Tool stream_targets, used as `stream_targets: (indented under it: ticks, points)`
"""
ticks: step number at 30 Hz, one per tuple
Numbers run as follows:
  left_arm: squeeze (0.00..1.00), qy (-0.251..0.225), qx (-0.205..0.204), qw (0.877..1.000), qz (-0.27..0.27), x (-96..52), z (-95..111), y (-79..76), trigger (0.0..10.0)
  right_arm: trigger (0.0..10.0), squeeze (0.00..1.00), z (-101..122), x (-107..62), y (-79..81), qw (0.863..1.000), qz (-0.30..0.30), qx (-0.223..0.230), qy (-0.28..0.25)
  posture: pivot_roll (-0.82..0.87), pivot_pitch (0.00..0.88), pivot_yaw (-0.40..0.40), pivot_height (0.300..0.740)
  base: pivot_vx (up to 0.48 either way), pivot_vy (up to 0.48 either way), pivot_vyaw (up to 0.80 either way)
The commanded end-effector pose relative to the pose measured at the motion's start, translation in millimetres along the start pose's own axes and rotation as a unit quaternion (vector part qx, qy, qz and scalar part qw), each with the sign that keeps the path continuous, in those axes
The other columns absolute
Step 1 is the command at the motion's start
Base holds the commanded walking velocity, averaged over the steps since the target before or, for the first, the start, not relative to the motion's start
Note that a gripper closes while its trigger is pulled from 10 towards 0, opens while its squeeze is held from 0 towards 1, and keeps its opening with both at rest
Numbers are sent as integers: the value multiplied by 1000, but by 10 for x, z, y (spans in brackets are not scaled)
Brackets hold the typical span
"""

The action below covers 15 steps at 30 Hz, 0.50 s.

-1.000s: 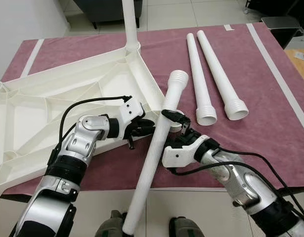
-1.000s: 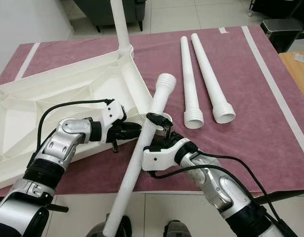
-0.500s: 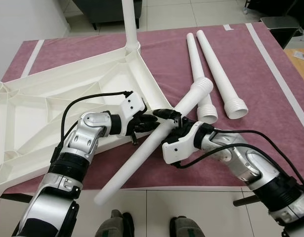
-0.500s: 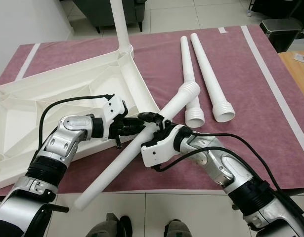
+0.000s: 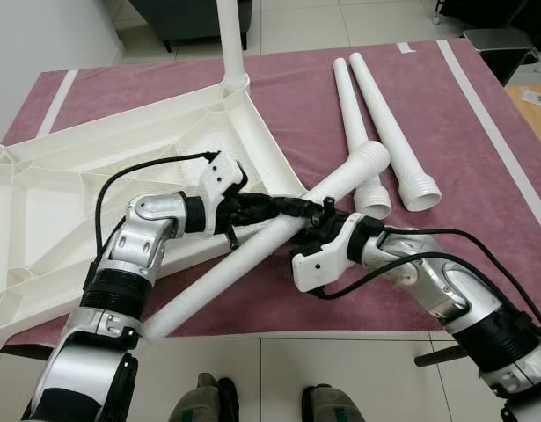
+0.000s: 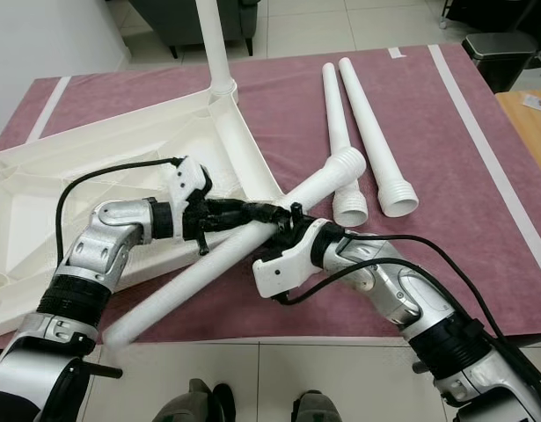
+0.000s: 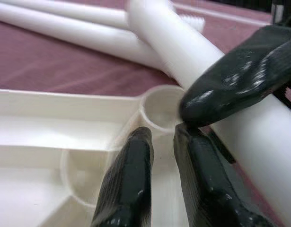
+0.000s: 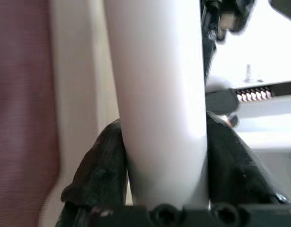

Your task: Building children table

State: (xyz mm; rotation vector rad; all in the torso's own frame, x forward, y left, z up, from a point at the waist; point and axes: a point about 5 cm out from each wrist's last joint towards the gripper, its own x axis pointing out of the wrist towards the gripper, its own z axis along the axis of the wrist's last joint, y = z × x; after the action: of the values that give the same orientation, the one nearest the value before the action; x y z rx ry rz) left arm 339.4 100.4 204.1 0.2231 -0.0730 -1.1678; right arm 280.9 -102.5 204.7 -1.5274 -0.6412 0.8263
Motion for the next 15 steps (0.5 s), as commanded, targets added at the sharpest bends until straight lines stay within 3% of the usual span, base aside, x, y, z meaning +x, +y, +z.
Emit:
stream_targets:
  ticks: [1,2,3,4,5,6,7,10,13,14,15]
  points:
    - [0,-13,-3,997,81,-105,51,116,10000,9529,0,32,3,-42,1000,-24,9,-10,-89,168,153,740,0,0,0]
    - [0,-19,11,997,77,-200,107,126,10000,10000,0,39,-6,-91,999,-40,3,-13,-90,169,156,740,0,0,0]
    - [0,-19,11,997,77,-200,107,126,10000,10000,0,39,-6,-91,999,-40,3,-13,-90,169,156,740,0,0,0]
    - [0,-13,30,997,68,-313,147,124,10000,10000,0,44,-18,-142,998,-53,-3,-16,-89,169,154,740,0,0,0]
    - [0,-13,30,997,68,-313,147,124,10000,10000,0,44,-18,-142,998,-53,-3,-16,-89,169,154,740,0,0,0]
    - [0,-1,50,997,62,-427,177,124,10000,10000,0,40,-30,-193,998,-65,-11,-16,-88,169,154,740,0,0,0]
    - [0,-1,50,997,62,-427,177,124,10000,10000,0,40,-30,-193,998,-65,-11,-16,-88,169,154,740,0,0,0]
    - [0,26,77,994,72,-616,210,158,10000,10000,0,-1,-48,-321,995,-97,-22,-9,-77,164,145,740,0,0,0]
    - [0,26,77,994,72,-616,210,158,10000,10000,0,-1,-48,-321,995,-97,-22,-9,-77,164,145,740,0,0,0]
    - [0,24,80,992,97,-683,235,214,10000,10000,0,-35,-52,-414,992,-125,-29,-2,-74,161,141,740,0,0,0]
    - [0,-9,67,988,142,-729,317,312,10000,10000,0,-123,-59,-540,986,-163,-40,18,-75,155,135,740,0,0,0]
